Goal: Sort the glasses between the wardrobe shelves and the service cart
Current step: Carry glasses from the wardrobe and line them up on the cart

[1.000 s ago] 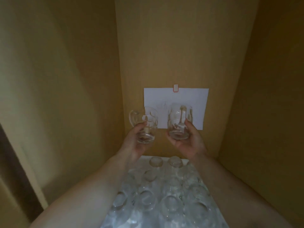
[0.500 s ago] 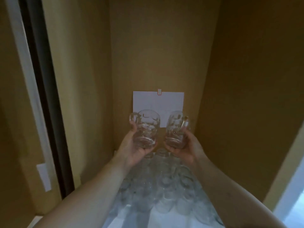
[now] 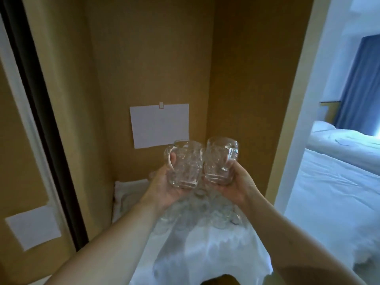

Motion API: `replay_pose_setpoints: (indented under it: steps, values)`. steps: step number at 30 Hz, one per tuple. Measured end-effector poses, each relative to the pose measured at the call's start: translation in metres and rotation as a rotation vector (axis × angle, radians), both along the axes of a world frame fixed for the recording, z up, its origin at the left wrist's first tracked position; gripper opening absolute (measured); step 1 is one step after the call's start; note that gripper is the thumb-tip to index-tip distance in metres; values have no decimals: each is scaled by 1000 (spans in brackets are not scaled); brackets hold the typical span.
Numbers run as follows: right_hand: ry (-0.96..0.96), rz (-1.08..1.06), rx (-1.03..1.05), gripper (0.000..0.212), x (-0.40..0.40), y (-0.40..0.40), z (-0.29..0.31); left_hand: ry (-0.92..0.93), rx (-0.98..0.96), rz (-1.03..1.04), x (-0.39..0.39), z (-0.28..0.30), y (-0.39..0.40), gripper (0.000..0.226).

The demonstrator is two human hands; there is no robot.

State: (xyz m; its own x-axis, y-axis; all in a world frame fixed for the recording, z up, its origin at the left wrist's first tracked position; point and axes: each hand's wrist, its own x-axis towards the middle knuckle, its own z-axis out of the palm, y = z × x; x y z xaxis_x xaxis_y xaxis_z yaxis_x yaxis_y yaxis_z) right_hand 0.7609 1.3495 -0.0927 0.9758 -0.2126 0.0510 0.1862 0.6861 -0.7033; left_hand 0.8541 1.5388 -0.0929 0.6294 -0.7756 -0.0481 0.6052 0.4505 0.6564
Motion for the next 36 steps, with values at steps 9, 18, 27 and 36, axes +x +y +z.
replay_pose_setpoints:
  steps: [9,18,27,36]
  values:
    - [-77,-43,-89,83,-126,-85,-2,-39,-18,-164,-85,2,-108,90]
    - [-79,-223,-124,65,-310,-225,-23,-46,-76,-448,-218,-3,-272,54]
    - [6,-560,36,86,-457,-320,-56,-153,67,-639,-343,-18,-402,67]
    - [63,-798,112,96,-554,-390,-90,-225,301,-662,-424,-58,-531,32]
